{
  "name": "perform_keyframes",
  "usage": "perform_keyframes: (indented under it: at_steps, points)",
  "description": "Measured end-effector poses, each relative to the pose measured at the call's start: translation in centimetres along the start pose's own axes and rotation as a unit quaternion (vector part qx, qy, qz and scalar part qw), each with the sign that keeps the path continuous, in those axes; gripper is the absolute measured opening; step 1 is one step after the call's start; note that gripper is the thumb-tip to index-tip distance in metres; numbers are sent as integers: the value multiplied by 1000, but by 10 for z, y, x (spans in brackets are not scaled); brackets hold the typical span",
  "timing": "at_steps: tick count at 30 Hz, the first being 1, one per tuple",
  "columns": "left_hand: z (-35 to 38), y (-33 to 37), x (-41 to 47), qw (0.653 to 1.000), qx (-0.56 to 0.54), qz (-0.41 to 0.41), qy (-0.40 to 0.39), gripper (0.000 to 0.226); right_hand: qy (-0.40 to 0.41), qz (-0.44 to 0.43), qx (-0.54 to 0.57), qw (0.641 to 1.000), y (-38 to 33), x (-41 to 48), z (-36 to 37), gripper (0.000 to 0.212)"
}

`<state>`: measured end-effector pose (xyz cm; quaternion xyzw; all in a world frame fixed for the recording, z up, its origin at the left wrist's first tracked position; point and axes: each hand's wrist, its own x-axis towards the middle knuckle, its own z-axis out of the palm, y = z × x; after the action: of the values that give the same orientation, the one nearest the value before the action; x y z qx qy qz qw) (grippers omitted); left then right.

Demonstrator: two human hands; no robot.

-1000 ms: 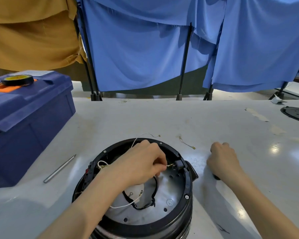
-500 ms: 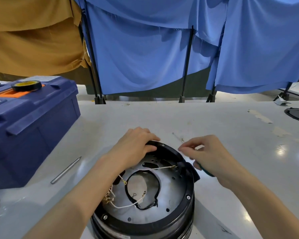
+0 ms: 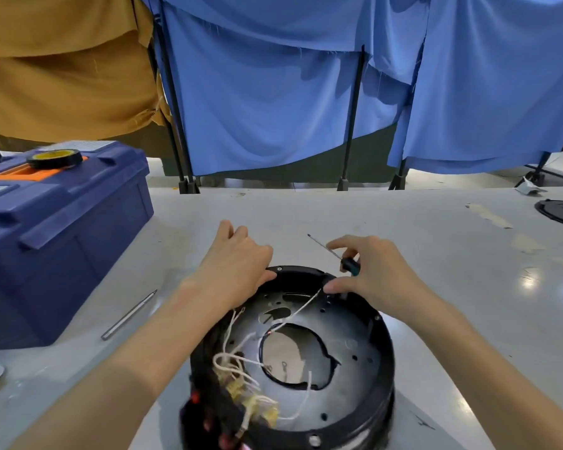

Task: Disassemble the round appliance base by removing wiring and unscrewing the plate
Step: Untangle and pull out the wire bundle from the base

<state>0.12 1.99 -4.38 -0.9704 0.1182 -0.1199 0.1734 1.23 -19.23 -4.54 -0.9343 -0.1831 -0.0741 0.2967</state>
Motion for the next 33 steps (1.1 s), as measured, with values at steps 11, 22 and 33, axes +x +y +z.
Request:
perform_keyframes:
  at_steps: [11,22,33]
  points:
    - [-12,-13,-6,975,-173,-58,-129,39,-69,-44,-54,995,0,10,-3,46]
    - [12,-4,-10,966,-249,-72,11,29,-49,-46,-89,994,-5,-10,-17,36]
    - [13,-8,-33,910,-395,-127,-10,49,-95,-88,-72,989,-13,-16,-12,12]
